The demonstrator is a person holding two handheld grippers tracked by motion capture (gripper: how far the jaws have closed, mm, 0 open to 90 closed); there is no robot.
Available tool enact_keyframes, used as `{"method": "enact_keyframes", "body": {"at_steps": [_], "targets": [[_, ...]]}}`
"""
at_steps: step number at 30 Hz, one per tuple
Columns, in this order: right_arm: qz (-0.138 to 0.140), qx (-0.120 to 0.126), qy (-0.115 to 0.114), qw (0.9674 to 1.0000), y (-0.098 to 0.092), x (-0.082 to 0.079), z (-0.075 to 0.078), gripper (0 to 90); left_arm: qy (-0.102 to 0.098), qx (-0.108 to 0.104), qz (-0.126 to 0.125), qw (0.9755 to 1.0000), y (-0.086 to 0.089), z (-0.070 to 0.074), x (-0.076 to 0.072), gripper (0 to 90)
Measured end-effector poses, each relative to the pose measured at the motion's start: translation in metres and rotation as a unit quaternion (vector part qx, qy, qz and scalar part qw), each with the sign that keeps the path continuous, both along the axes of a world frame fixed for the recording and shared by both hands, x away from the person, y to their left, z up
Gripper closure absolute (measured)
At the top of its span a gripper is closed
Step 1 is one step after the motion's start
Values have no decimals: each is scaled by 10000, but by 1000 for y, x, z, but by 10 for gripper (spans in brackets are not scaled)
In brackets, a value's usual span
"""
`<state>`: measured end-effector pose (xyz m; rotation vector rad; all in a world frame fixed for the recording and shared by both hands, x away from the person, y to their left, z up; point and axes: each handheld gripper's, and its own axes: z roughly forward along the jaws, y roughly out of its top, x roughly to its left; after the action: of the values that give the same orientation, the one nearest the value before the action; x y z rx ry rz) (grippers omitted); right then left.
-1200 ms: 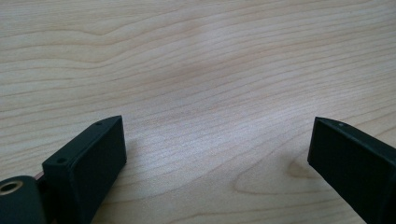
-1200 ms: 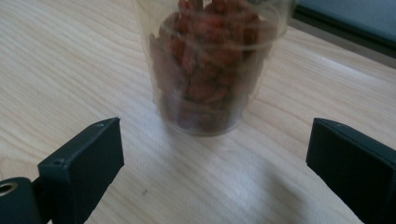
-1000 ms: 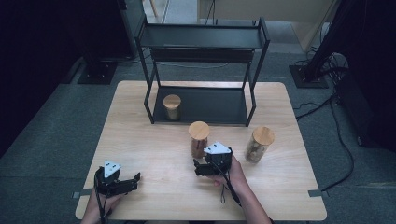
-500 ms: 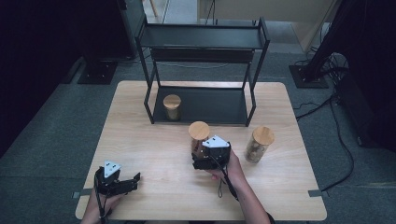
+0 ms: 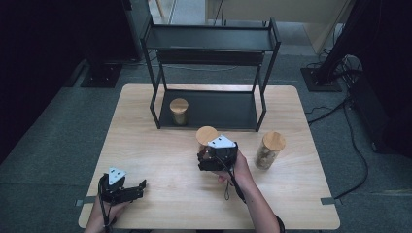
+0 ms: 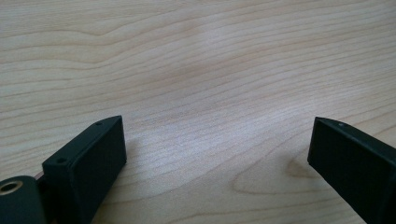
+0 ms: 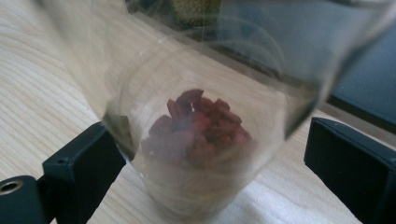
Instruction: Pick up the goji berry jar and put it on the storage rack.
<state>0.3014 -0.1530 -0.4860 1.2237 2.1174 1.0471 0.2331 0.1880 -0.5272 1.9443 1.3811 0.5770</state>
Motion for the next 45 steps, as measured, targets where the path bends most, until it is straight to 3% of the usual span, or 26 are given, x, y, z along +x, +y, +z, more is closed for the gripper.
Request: {"method": "enact_keyframes", "body": {"at_steps": [9, 26, 45], "targets": [[22, 4, -90, 10000, 5, 4, 7, 72, 1, 4, -21, 10000, 0, 0, 0, 46], [79, 81, -59, 9999, 13, 9, 21, 234, -3, -4, -41, 10000, 0, 0, 0, 46], [90, 14, 20, 10000, 12, 26, 31, 246, -1, -32, -38, 10000, 1, 0, 0, 46]]}}
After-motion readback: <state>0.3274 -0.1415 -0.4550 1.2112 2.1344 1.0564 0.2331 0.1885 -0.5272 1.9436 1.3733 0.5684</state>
